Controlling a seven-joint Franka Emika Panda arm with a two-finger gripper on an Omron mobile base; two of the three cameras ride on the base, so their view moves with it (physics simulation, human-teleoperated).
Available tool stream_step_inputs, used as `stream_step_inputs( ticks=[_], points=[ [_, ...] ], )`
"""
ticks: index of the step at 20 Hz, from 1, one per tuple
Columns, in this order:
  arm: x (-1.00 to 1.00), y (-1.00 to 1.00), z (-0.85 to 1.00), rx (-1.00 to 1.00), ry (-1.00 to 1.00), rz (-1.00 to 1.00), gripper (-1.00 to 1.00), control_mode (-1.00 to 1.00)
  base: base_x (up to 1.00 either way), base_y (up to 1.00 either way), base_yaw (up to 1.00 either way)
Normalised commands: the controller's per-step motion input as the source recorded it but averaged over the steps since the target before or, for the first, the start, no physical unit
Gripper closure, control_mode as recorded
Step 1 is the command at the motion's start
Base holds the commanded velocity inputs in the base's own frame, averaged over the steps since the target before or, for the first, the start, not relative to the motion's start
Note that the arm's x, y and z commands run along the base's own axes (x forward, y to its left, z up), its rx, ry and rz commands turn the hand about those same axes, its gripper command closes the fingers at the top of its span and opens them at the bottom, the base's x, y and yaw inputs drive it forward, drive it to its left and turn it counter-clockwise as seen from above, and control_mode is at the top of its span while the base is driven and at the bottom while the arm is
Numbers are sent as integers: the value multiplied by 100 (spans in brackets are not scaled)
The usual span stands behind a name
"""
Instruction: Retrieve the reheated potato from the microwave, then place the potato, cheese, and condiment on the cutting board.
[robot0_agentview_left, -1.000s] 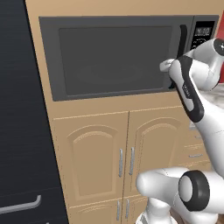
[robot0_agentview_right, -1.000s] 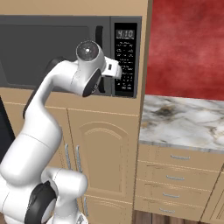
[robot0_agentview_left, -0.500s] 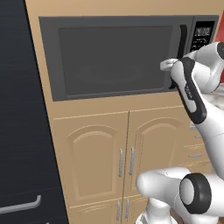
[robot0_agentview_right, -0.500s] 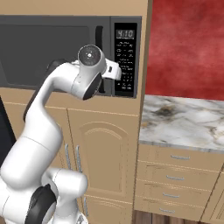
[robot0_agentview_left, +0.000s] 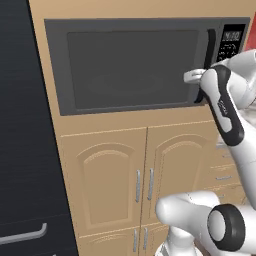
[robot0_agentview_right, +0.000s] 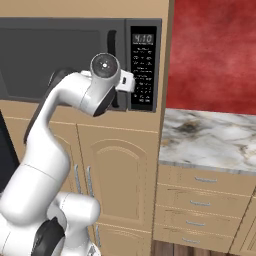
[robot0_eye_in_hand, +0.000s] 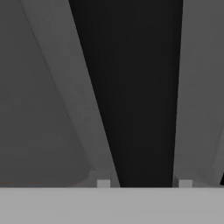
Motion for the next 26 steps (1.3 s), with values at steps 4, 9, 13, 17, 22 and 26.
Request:
stream_step_inputs(
  ticks=[4, 9, 13, 17, 22, 26],
  points=[
    [-56, 46, -1, 2, 0, 9, 100, -100, 0, 0, 0],
    [-66, 40, -3, 1, 4, 5, 100, -100, 0, 0, 0],
    [-63, 41, -3, 0, 10, 5, 100, -100, 0, 0, 0],
    [-63, 42, -1, 2, 7, 7, 100, -100, 0, 0, 0],
    [-60, 41, 0, 5, 3, 11, 100, -100, 0, 0, 0],
    [-55, 48, 0, 2, 1, 9, 100, -100, 0, 0, 0]
  ],
)
